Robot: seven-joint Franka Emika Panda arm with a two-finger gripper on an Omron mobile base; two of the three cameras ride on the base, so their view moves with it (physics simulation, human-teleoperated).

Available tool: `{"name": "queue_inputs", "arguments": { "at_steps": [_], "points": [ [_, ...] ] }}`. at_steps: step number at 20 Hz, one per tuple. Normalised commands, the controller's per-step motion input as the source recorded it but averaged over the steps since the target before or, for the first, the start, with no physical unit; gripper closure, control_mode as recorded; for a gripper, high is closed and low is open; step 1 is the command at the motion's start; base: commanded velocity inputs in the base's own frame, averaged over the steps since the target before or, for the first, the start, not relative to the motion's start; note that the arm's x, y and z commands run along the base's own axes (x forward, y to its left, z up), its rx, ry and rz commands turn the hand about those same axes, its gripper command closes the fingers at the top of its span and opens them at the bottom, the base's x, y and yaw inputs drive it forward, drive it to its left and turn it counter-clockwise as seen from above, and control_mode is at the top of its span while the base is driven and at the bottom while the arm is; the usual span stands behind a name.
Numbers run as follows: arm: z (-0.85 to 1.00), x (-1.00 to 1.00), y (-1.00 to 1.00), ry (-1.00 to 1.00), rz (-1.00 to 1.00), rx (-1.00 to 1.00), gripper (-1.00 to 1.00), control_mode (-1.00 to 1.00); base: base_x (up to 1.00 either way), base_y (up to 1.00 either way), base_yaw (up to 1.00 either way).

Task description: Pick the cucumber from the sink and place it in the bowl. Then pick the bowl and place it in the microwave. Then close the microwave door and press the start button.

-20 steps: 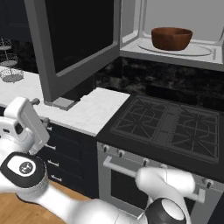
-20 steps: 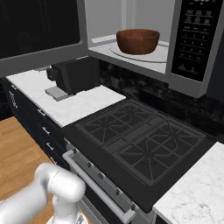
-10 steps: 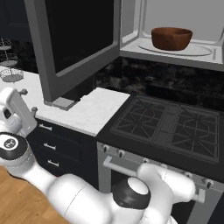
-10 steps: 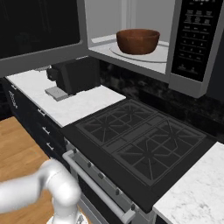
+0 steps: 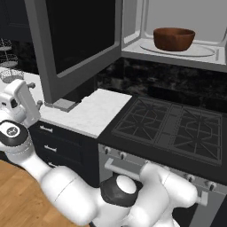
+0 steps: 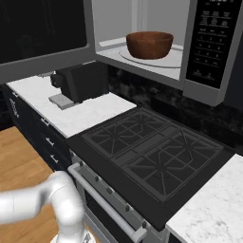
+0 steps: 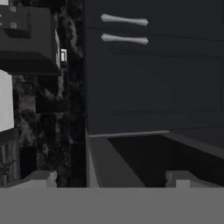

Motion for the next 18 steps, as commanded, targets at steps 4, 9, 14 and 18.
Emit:
{"name": "queue_inputs", "arguments": {
  "at_steps": [4, 9, 14, 18],
  "points": [
    [0.17, 0.19, -0.46, 0.01, 0.0, 0.03, -1.0, -1.0, 0.0, 0.0, 0.0],
    [0.44, -0.39, -0.63, -0.11, 0.0, 0.07, -1.0, -1.0, 0.0, 0.0, 0.0],
    [0.46, -0.47, -0.73, -0.14, 0.0, 0.12, -1.0, -1.0, 0.0, 0.0, 0.0],
    [0.3, -0.31, -0.93, -0.05, 0.0, 0.19, -1.0, -1.0, 0.0, 0.0, 0.0]
  ]
}}
